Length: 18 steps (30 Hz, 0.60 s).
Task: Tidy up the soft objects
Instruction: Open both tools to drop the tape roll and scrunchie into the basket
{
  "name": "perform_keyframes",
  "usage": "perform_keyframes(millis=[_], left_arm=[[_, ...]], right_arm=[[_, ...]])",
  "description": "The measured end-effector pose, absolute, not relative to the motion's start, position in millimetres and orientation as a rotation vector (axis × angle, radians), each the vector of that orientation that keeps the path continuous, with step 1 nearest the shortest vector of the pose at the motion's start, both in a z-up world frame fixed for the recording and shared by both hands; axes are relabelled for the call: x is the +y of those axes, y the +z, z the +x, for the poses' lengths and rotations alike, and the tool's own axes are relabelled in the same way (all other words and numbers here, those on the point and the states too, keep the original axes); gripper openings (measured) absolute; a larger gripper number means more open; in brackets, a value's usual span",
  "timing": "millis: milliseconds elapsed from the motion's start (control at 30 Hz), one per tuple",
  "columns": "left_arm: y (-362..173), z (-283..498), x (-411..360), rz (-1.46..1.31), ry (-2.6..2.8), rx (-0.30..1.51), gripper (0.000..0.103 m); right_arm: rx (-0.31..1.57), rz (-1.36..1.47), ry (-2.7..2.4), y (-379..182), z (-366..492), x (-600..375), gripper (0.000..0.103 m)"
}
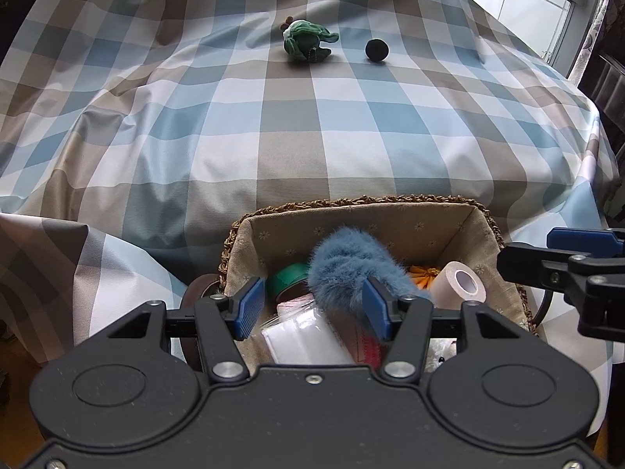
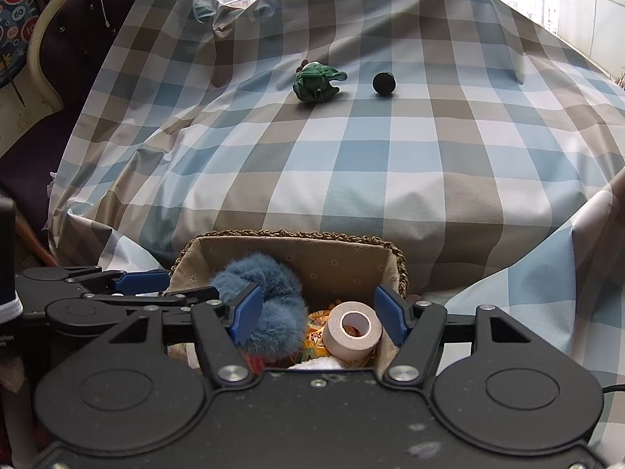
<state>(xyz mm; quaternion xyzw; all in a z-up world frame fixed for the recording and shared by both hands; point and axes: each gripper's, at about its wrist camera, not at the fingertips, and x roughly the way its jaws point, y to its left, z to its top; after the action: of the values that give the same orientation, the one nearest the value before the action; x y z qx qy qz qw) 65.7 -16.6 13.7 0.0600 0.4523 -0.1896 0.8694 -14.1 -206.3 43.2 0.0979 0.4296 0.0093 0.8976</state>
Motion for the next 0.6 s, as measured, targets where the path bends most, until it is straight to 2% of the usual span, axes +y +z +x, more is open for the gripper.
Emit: perform_keyframes(millis=[267,400,600], left_arm=[[11.5,61.8,-17.5,0.13,-0.377,0.954,0.055],[12.1,59.5,-18.6,0.136,-0.364,0.944,0.068],[15.4,57.9,-20.2,0.153,-0.357,0.926,0.068]], right_arm=[[0.896,0.208,0.014,40.7,-16.3,-208.1,0.064],[0.896,0.211,0.012,39.8,-16.6,-209.2,0.065],[0.902,0.214,0.006,36.9,-16.3,-212.4,0.065]])
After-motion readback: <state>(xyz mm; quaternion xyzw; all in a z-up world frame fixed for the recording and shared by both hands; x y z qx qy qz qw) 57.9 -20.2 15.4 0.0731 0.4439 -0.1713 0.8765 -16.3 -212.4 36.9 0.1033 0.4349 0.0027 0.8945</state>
